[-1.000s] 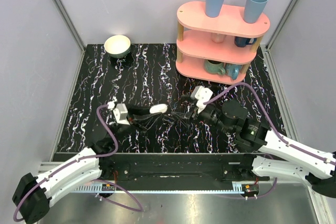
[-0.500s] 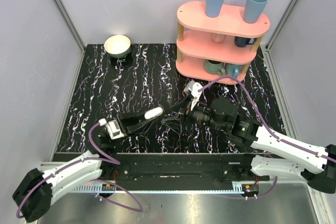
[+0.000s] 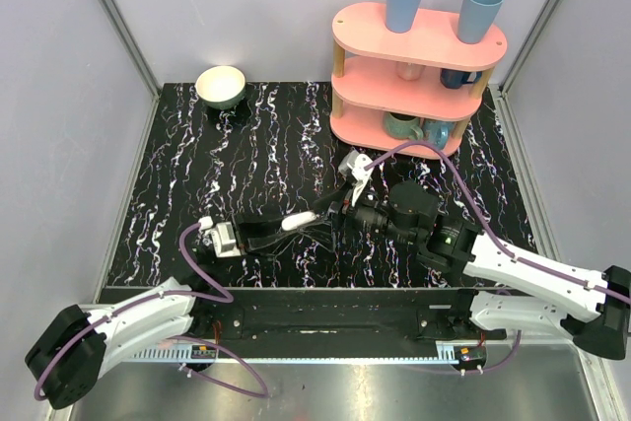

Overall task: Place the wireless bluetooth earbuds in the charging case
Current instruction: Open the charging case.

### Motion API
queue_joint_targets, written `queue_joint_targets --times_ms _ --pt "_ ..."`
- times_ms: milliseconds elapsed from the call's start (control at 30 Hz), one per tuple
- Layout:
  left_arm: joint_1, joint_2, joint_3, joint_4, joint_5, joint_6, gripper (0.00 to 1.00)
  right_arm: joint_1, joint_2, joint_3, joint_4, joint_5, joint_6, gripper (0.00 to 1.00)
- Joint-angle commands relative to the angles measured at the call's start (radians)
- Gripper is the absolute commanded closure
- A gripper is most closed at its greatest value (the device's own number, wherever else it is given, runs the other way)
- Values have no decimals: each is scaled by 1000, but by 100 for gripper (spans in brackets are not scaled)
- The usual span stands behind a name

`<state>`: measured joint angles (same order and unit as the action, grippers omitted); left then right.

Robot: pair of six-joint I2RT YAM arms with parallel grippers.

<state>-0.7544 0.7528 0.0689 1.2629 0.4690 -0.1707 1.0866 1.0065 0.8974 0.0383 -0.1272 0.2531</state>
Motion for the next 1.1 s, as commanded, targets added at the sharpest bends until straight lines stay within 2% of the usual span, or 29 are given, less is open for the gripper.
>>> queue_joint_targets --times_ms 0,367,767,1067 --pt "-5 -9 32 211 37 -21 100 6 9 29 12 -26 -2 25" --pt "-5 -38 46 220 57 -52 100 6 40 52 -81 74 -71 26" --pt "-5 -26 71 219 177 -92 100 7 29 72 -49 196 -115 25" --pt "-5 -30 69 219 200 -98 100 4 46 89 -49 230 -133 24"
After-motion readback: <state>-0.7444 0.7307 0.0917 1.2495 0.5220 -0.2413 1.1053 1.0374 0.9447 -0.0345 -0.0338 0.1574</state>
